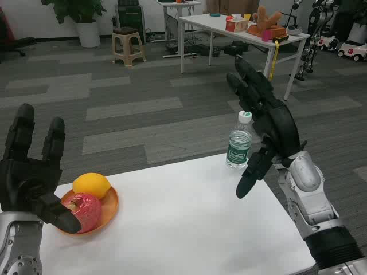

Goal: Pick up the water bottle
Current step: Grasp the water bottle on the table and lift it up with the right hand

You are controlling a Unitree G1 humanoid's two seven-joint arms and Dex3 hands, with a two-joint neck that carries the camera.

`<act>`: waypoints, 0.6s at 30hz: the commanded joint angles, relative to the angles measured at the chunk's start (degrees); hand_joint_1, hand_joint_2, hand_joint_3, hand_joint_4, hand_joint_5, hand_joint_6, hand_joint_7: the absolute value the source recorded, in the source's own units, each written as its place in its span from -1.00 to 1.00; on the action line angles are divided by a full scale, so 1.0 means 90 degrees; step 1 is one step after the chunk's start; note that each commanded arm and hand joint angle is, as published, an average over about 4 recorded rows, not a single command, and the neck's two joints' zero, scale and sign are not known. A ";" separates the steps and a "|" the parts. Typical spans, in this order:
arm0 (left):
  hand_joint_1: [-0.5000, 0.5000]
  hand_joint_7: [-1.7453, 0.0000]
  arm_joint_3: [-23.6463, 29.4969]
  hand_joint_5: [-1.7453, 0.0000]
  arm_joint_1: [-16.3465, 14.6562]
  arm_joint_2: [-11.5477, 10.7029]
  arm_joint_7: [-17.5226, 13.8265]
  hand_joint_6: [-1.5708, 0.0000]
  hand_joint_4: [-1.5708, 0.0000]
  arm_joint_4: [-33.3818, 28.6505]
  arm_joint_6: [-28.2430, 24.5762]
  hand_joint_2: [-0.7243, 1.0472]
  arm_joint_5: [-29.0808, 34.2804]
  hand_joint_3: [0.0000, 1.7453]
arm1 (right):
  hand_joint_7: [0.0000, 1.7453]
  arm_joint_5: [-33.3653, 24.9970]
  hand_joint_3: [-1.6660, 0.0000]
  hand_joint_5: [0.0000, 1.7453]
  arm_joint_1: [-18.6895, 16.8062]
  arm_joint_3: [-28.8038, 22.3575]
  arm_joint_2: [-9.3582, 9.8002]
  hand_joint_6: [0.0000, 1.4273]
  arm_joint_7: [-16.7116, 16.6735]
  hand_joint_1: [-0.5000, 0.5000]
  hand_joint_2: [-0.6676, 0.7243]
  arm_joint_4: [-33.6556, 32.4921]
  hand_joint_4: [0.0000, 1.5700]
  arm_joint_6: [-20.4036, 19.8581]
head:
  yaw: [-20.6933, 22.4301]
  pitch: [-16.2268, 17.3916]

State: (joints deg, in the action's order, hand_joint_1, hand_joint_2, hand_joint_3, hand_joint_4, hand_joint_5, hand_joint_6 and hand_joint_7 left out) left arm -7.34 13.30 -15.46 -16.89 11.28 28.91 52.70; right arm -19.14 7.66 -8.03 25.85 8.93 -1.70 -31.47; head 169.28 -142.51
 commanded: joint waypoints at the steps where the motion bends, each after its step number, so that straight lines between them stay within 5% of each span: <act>1: -0.96 1.00 -0.0112 1.00 0.0290 0.0018 0.0038 1.00 1.00 0.0211 -0.0058 -0.93 0.0014 -0.90 | -1.00 -0.0296 1.00 -1.00 0.0230 0.0189 -0.0252 -1.00 -0.1598 -0.92 1.00 0.0258 -1.00 -0.0488 | 0.0562 -0.0488; 18: -0.96 1.00 -0.0112 1.00 0.0290 0.0018 0.0031 1.00 1.00 0.0211 -0.0058 -1.00 0.0014 -0.95 | -1.00 -0.0296 1.00 -1.00 0.0233 0.0189 -0.0245 -1.00 -0.1600 -0.92 1.00 0.0258 -1.00 -0.0488 | 0.0326 -0.0280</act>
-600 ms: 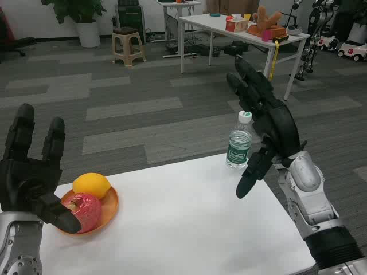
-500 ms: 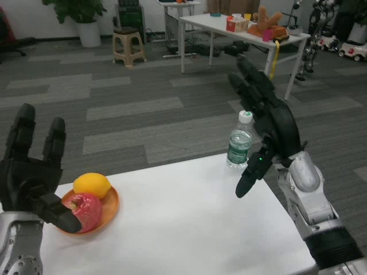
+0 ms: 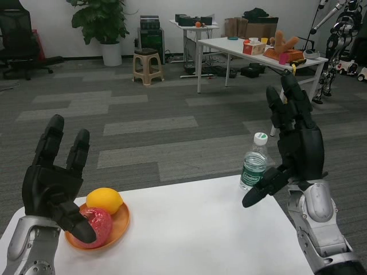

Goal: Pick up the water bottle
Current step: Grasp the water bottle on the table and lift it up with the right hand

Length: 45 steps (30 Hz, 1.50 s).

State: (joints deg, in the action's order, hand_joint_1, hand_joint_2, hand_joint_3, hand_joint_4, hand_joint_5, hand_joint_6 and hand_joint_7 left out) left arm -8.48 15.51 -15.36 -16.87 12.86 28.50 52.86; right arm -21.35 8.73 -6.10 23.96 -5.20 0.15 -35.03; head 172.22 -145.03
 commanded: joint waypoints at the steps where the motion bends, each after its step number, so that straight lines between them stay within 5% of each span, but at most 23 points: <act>1: -0.96 1.00 0.0015 1.00 0.0044 0.0007 0.0029 1.00 1.00 0.0035 -0.0012 -1.00 -0.0004 -0.98 | -1.00 -0.0050 1.00 -1.00 0.0114 -0.0025 -0.0035 -1.00 -0.0033 -0.92 1.00 0.0052 -1.00 -0.0092 | -0.0032 0.0005; 10: -0.96 1.00 0.0010 1.00 0.0044 0.0007 0.0029 1.00 1.00 0.0035 -0.0017 -1.00 -0.0007 -0.95 | -1.00 -0.0050 1.00 -1.00 0.0104 -0.0032 -0.0035 -1.00 -0.0038 -0.92 1.00 0.0042 -1.00 -0.0092 | -0.0209 0.0040; 23: -0.96 1.00 0.0024 1.00 0.0044 0.0007 0.0029 1.00 1.00 0.0035 -0.0012 -1.00 -0.0014 -0.95 | -1.00 -0.0050 1.00 -1.00 0.0104 -0.0181 -0.0023 -1.00 -0.0079 -0.92 1.00 0.0062 -1.00 -0.0092 | -0.1434 0.0077; 32: -0.96 1.00 0.0041 1.00 0.0036 0.0010 0.0032 1.00 1.00 0.0035 -0.0008 -0.95 -0.0014 -0.95 | -1.00 -0.0060 1.00 -1.00 0.0112 -0.0447 -0.0006 -1.00 -0.0228 -0.92 1.00 0.0099 -1.00 -0.0084 | -0.1704 0.0055; 40: -0.96 1.00 0.0029 1.00 0.0039 0.0007 0.0029 1.00 1.00 0.0035 -0.0003 -0.95 -0.0004 -0.98 | -1.00 -0.0069 1.00 -1.00 0.0192 -0.0548 0.0145 -1.00 -0.0263 -0.92 1.00 0.0711 -1.00 -0.0028 | -0.1876 0.0035; 45: -0.96 1.00 0.0015 1.00 0.0058 0.0007 0.0039 1.00 1.00 0.0035 -0.0012 -1.00 -0.0004 -0.95 | -1.00 -0.0084 1.00 -1.00 0.0607 -0.0508 0.0341 -1.00 -0.0258 -0.92 1.00 0.1756 -1.00 0.0021 | -0.1942 0.0026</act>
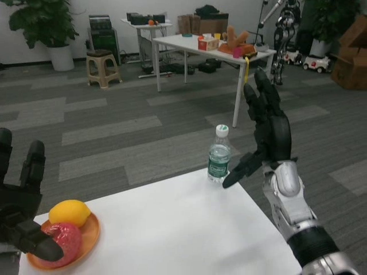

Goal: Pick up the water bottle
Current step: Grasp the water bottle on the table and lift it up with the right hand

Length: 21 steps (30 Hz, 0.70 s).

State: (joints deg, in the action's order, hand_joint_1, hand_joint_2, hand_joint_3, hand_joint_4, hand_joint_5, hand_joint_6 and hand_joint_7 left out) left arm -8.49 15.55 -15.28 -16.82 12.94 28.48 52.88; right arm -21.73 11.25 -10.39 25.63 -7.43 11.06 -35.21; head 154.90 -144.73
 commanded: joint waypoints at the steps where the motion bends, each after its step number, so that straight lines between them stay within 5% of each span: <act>1: -0.96 1.00 0.0016 1.00 0.0057 -0.0001 0.0035 1.00 1.00 0.0027 -0.0010 -1.00 -0.0006 -0.95 | -1.00 -0.0044 1.00 -1.00 0.0403 -0.0027 0.0182 -1.00 -0.0004 -0.92 1.00 0.0712 -1.00 0.0045 | -0.0022 -0.0006; 21: -0.96 1.00 -0.0035 1.00 0.0142 -0.0011 0.0052 1.00 1.00 0.0081 -0.0020 -1.00 0.0004 -0.93 | -1.00 -0.0047 1.00 -1.00 0.1817 0.0664 0.0538 -1.00 0.0169 -0.90 1.00 0.3715 -1.00 0.0126 | -0.0128 0.0009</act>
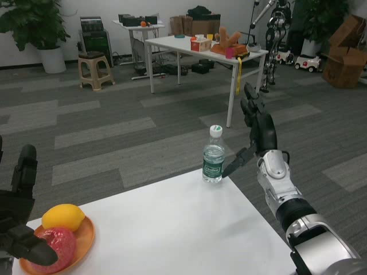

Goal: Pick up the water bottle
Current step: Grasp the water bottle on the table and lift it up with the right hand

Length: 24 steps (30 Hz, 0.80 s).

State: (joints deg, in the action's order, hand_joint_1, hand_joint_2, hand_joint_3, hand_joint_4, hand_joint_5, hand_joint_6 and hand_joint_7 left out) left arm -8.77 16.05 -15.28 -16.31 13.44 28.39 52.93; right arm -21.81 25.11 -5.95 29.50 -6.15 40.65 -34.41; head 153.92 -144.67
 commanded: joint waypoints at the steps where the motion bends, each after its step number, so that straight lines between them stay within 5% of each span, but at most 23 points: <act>1: -0.96 1.00 -0.0007 1.00 0.0082 -0.0012 -0.0004 1.00 1.00 0.0025 -0.0010 -1.00 -0.0002 -0.90 | -1.00 -0.0038 1.00 -1.00 0.0339 0.0232 0.0116 -1.00 0.0029 -0.92 1.00 0.0557 -1.00 0.0039 | -0.0034 0.0001; 24: -0.96 1.00 -0.0051 1.00 0.0121 -0.0012 -0.0004 1.00 1.00 0.0111 -0.0010 -1.00 0.0018 -0.95 | -1.00 -0.0020 1.00 -1.00 0.1558 0.1421 0.0109 -1.00 0.0080 -0.92 1.00 0.2835 -1.00 0.0161 | -0.0129 0.0019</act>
State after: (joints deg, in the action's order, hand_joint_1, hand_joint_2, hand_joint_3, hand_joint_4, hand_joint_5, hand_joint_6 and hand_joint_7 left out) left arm -9.22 16.32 -15.29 -16.26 13.72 28.34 52.95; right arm -21.76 37.23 6.20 29.75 -5.63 65.03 -33.56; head 152.76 -144.50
